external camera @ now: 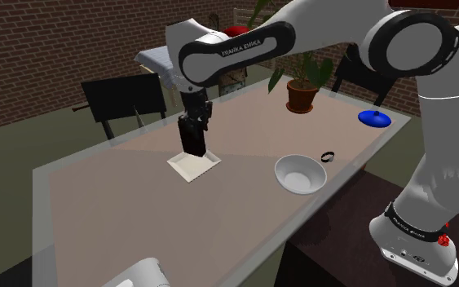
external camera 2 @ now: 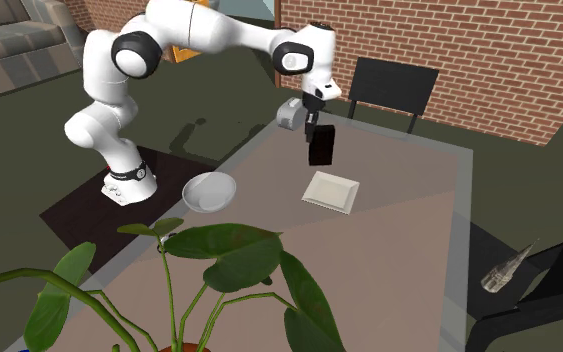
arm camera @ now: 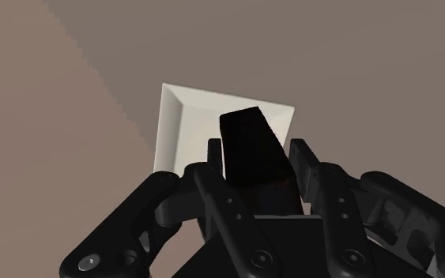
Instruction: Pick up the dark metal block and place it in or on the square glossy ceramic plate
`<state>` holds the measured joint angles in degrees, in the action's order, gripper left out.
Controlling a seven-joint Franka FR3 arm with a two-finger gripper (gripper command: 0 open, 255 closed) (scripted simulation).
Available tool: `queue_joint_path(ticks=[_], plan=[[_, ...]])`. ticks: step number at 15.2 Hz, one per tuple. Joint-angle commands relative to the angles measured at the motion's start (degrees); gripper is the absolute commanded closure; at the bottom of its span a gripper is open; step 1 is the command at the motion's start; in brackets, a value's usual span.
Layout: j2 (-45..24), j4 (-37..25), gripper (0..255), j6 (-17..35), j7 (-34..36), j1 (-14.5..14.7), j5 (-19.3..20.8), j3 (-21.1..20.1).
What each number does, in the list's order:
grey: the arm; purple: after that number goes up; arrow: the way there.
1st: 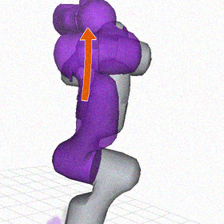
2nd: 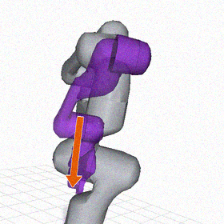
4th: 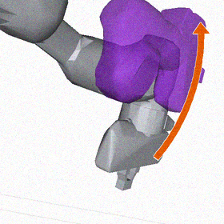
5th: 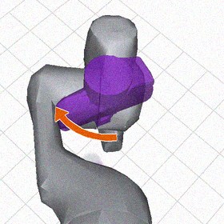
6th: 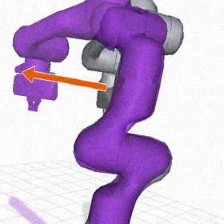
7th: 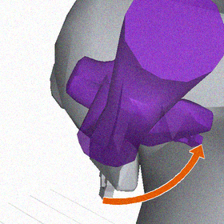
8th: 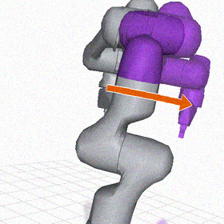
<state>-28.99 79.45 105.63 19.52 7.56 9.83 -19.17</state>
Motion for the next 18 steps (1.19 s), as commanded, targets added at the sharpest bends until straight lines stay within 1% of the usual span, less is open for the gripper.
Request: queue_joint_path(ticks=[1, 3, 4, 5, 11, 18], plan=[[-4.82, -8.62, 255, -3.77, -1.38, 0.47, 0.91, 0.72], [-10.43, -18.76, 255, -8.21, -2.94, 1.29, 1.76, 1.51], [-13.95, -25.19, 255, -11.03, -3.85, 1.95, 2.23, 1.97], [-19.03, -34.61, 255, -15.18, -5.05, 3.13, 2.82, 2.6], [-17.34, -26.85, 255, -9.27, -4.48, 1.96, 2.66, 2.47], [-17.14, -20.98, 255, -3.73, -3.99, 1.19, 2.81, 2.51]])
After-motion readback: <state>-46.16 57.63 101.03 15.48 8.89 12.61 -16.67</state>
